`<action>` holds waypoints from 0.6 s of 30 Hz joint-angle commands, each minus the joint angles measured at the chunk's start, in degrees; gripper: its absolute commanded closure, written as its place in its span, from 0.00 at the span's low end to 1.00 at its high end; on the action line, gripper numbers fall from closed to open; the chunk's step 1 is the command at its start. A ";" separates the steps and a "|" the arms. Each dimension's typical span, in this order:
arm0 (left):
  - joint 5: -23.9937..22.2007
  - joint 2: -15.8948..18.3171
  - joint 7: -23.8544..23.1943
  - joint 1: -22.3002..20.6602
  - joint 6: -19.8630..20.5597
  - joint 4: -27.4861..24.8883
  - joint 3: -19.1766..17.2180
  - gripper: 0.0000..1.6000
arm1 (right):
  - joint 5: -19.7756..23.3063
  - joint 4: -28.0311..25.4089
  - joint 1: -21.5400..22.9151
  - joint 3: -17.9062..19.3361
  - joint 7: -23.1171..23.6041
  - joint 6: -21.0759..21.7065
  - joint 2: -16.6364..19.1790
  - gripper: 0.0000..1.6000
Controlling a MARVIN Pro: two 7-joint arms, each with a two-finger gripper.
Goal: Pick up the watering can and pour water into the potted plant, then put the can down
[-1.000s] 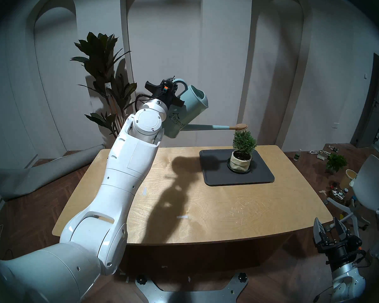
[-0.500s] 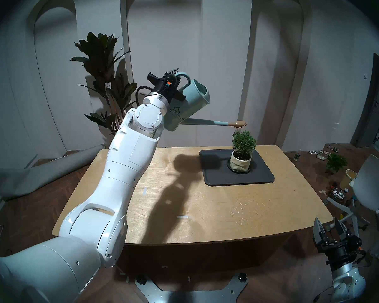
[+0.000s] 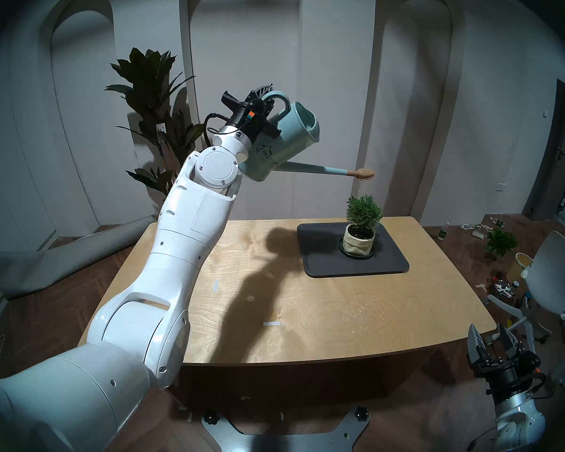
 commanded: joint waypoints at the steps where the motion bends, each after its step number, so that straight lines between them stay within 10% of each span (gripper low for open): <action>1: -5.23 3.44 -3.78 1.61 -6.47 -6.20 -0.28 1.00 | 0.05 -1.82 -0.40 -0.01 -0.08 0.21 -0.37 0.00; 18: -6.60 2.34 -7.09 -1.54 -15.66 1.21 -1.26 1.00 | -0.14 -2.17 -0.53 0.05 -0.19 0.62 -0.69 0.00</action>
